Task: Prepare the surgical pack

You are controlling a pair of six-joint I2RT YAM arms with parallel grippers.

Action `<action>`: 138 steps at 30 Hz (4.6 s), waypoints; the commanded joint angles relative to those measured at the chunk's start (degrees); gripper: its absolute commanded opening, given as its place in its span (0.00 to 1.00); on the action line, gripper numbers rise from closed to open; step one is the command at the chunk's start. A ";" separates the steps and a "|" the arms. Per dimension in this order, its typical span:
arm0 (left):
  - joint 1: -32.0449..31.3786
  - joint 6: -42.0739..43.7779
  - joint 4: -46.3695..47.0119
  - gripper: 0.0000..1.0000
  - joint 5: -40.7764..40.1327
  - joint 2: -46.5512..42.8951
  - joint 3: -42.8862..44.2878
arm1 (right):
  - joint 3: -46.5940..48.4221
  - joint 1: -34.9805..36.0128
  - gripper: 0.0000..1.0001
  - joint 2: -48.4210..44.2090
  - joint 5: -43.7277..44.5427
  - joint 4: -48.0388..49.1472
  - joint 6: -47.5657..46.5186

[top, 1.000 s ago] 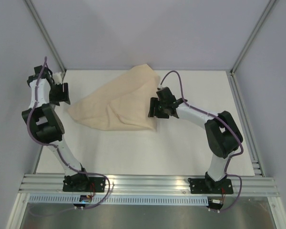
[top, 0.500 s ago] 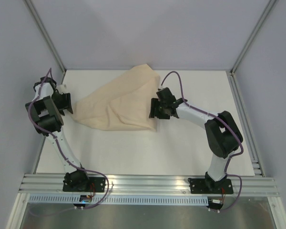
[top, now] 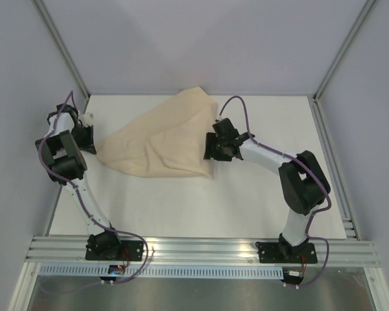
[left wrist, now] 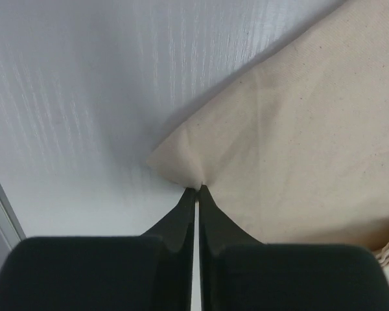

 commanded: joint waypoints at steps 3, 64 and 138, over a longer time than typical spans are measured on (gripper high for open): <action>-0.28 1.93 7.65 0.00 2.80 -0.25 -5.07 | 1.23 0.10 0.62 -0.71 2.23 0.17 0.40; -56.00 -3.70 14.68 0.00 15.29 -14.93 -9.89 | -7.65 -3.77 0.76 -2.28 -15.71 16.44 14.81; -43.43 -2.29 8.88 0.51 -2.72 -22.23 -13.32 | 6.41 -6.93 0.01 6.39 -7.19 2.38 -0.56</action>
